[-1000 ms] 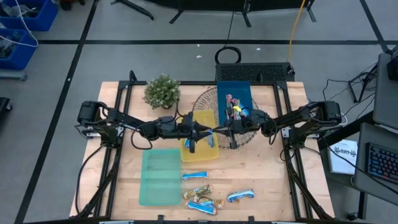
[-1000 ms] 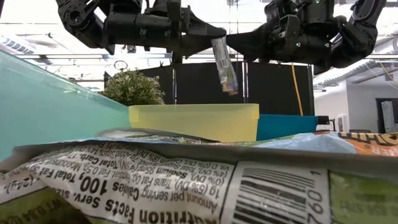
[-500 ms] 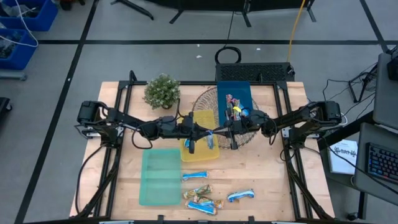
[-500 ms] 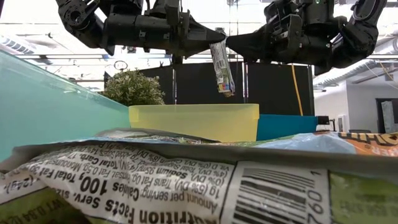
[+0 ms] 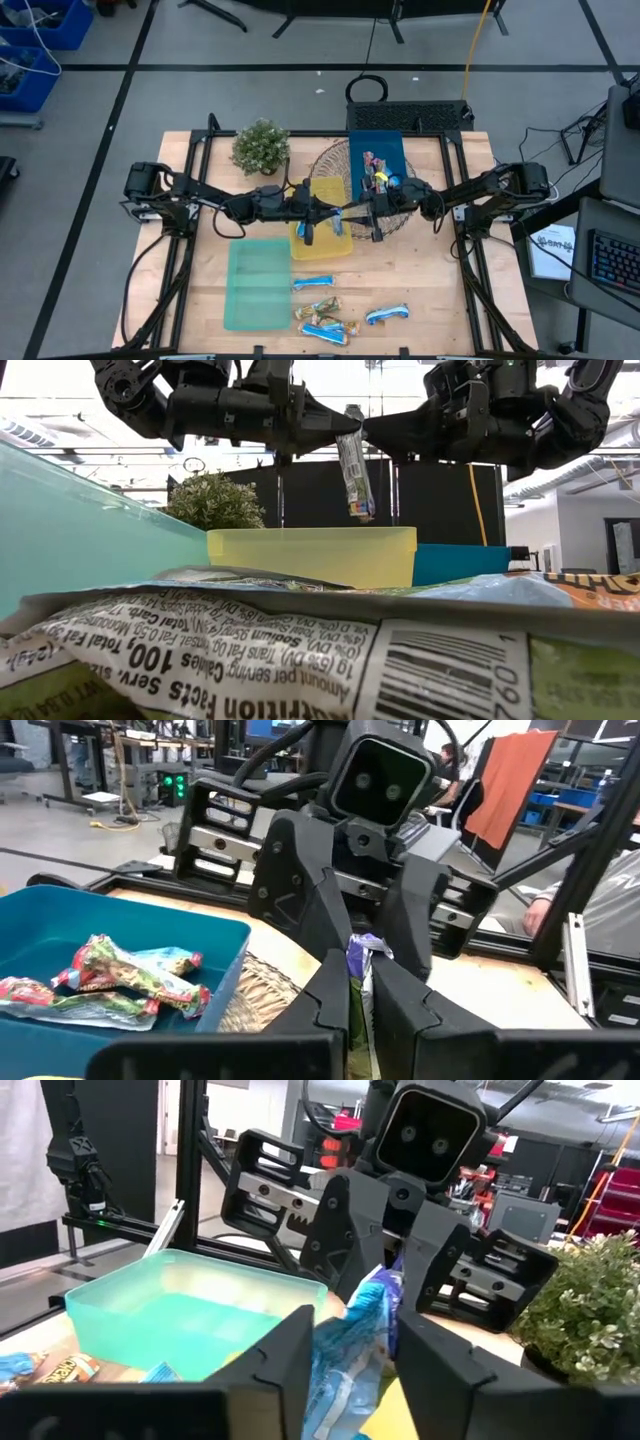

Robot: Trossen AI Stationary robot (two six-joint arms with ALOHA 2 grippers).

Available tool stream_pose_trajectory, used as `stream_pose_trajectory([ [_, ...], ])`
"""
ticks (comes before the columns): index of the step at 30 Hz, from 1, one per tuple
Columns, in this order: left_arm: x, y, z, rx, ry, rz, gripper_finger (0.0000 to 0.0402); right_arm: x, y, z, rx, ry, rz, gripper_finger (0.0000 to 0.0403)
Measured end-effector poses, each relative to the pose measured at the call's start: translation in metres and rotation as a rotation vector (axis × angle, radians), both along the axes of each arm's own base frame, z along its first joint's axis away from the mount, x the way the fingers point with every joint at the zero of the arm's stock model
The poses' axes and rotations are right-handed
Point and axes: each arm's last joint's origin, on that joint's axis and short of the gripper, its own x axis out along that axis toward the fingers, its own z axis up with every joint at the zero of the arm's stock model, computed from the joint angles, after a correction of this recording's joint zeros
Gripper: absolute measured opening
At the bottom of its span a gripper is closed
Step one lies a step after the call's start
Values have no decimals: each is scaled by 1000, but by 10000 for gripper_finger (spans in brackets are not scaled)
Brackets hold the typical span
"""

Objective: Pick and place Granola Bars by type
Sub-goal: Put the blue granola bar into the yellow bin

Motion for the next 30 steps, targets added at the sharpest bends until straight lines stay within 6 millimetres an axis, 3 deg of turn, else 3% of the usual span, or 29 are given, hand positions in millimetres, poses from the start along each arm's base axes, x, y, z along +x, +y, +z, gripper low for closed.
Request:
stream_pose_trajectory([
  [8, 0, -3, -2, 0, 22, -22, 22, -17, -4, 5, -12, 25, -156, 186],
  [20, -3, 2, -3, 13, 91, 78, 20, -78, 3, 3, 53, -26, -209, 199],
  [25, -16, 3, -3, 14, 86, 111, 20, -99, 5, -3, 88, -54, -201, 197],
  [30, -34, 10, -16, -38, 76, 195, 20, -109, 7, -8, 110, -62, -199, 193],
])
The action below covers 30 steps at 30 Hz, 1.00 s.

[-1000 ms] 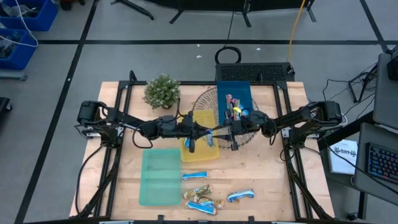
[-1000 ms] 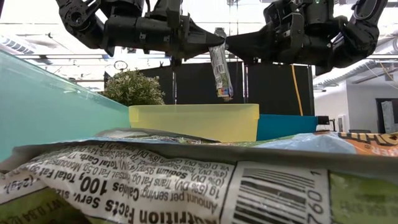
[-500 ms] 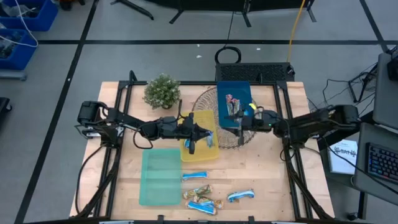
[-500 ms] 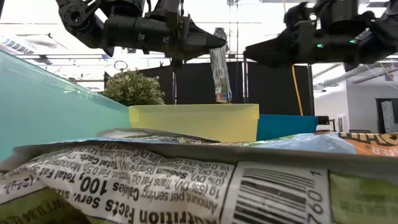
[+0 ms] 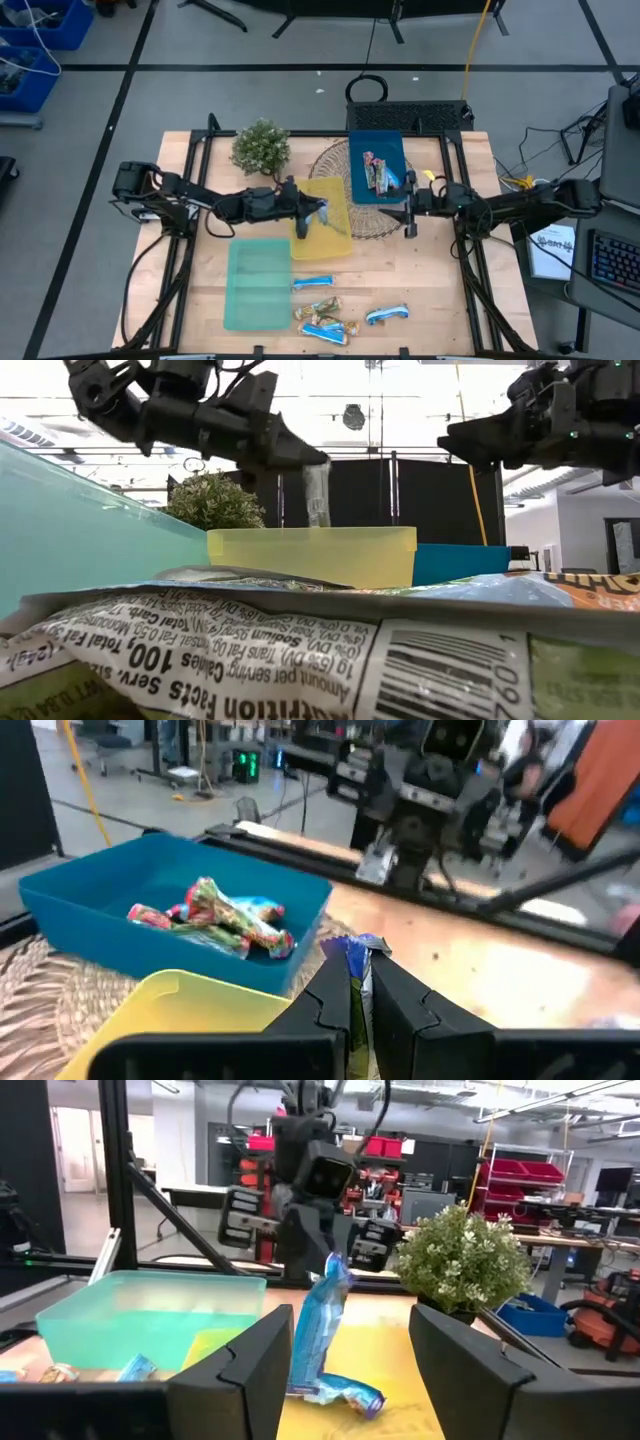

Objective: Pick and place Granola Bars by type
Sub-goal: Put the blue granola bar into the yellow bin

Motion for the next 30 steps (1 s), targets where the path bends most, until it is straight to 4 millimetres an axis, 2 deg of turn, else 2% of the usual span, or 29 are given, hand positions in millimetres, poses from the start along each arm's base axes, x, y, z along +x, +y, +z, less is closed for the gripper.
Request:
stream_pose_trajectory([
  [7, -26, 20, -25, -173, -37, 83, 20, -1, 0, 0, -1, -5, 0, 192],
  [10, -32, 25, -29, -239, -58, 48, 20, -1, 0, 0, -1, -4, 0, 192],
  [14, -35, 28, -35, -310, -51, 47, 20, -1, 0, 0, -1, -5, 0, 192],
  [20, -35, 28, -37, -328, -37, 51, 19, -1, 0, 0, -3, -11, 0, 192],
  [30, -26, 30, -72, -386, 23, 98, 19, -1, 0, 0, -2, -5, 1, 192],
])
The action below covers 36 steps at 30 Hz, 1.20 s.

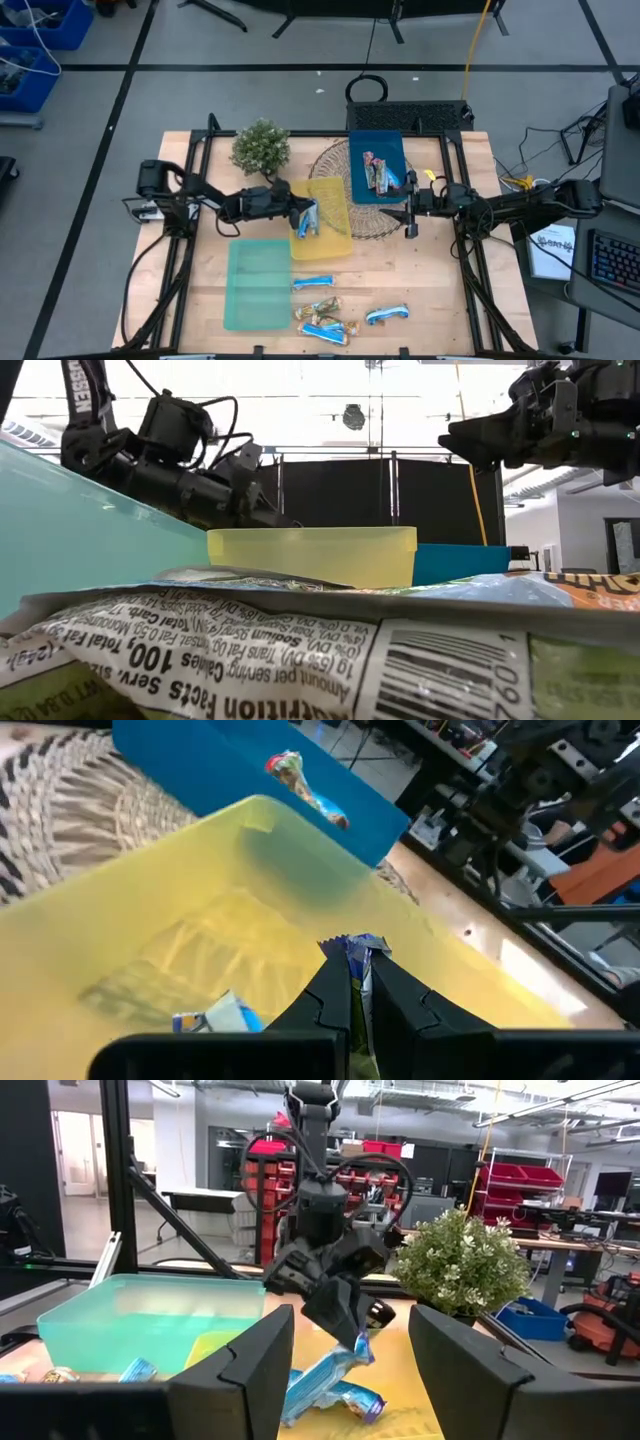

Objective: Pick and place Granola Bars by type
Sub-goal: Put the blue granola bar into the yellow bin

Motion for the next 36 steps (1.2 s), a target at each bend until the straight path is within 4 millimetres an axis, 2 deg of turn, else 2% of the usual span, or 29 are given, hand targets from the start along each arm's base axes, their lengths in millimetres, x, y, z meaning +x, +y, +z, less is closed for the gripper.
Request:
stream_pose_trajectory([
  [5, 3, 1, -8, -7, 5, 11, 22, 0, 0, 0, 1, 1, 0, 192],
  [13, 2, 1, -4, 27, 1, -5, 99, 0, 0, 0, 1, 2, 0, 192],
  [19, 2, 1, -1, 50, -7, -16, 134, 0, 0, 0, 0, 4, 0, 192],
  [29, 0, 0, 24, 166, -78, -34, 152, 0, 0, -1, 1, 11, 1, 192],
  [33, -2, -5, 37, 229, -121, -110, 154, 0, 0, -2, 2, 23, 7, 192],
  [36, -3, -17, 44, 318, -139, -202, 152, 1, 2, -3, 6, 36, 18, 192],
])
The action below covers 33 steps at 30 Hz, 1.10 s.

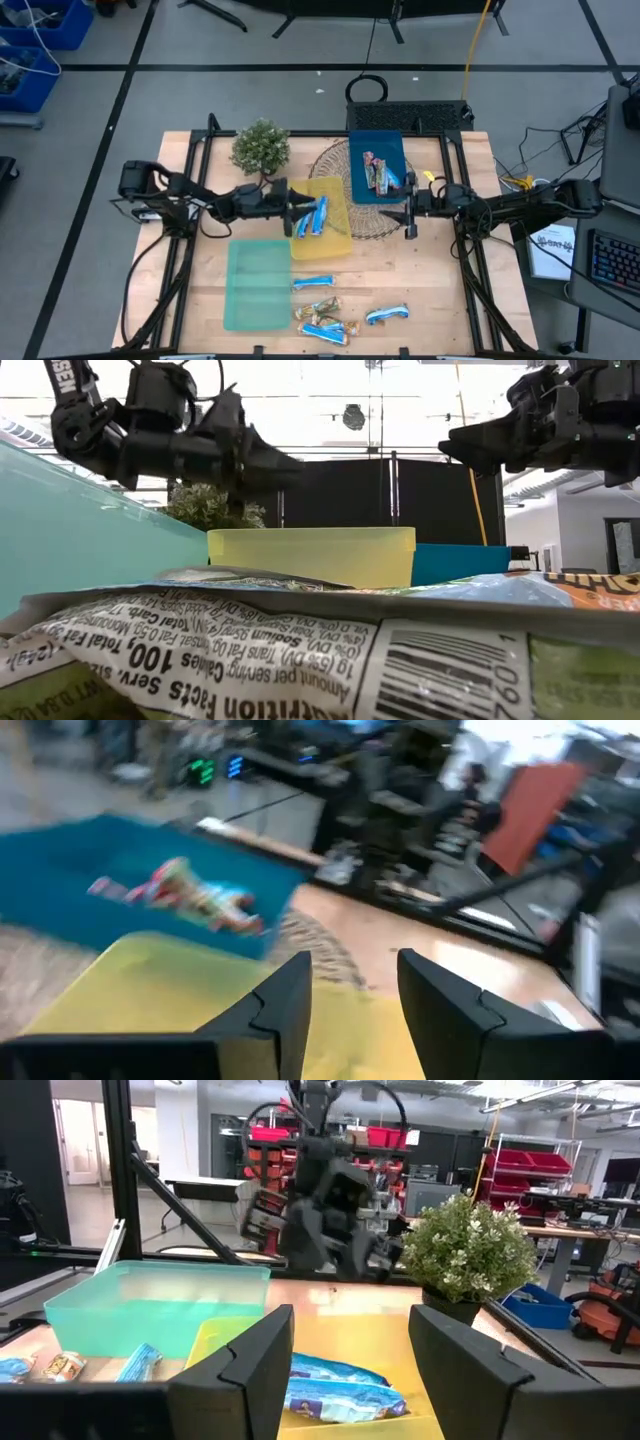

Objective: Pick and place Granola Bars by type
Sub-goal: Put the blue granola bar into the yellow bin

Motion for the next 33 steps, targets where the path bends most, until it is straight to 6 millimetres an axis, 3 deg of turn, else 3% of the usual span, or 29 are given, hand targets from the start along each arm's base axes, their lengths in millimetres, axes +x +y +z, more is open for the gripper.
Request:
stream_pose_trajectory([
  [6, -3, -29, 10, 259, -34, -122, 142, 0, 16, 0, 31, -2, 189, 192],
  [11, -3, -37, 11, 314, -38, -126, 134, 3, 39, -2, 44, 84, 297, 181],
  [15, -3, -35, 8, 315, 0, -69, 132, 12, 63, 3, 42, 269, 320, 134],
  [21, -3, -34, 8, 313, 10, -15, 131, 20, 111, 25, 30, 449, 420, 20],
  [26, -3, -34, 8, 303, 10, -10, 132, 22, 148, 35, 81, 499, 542, 4],
  [33, -3, -34, 7, 285, 22, -12, 132, 26, 174, 6, 306, 707, 491, 1],
])
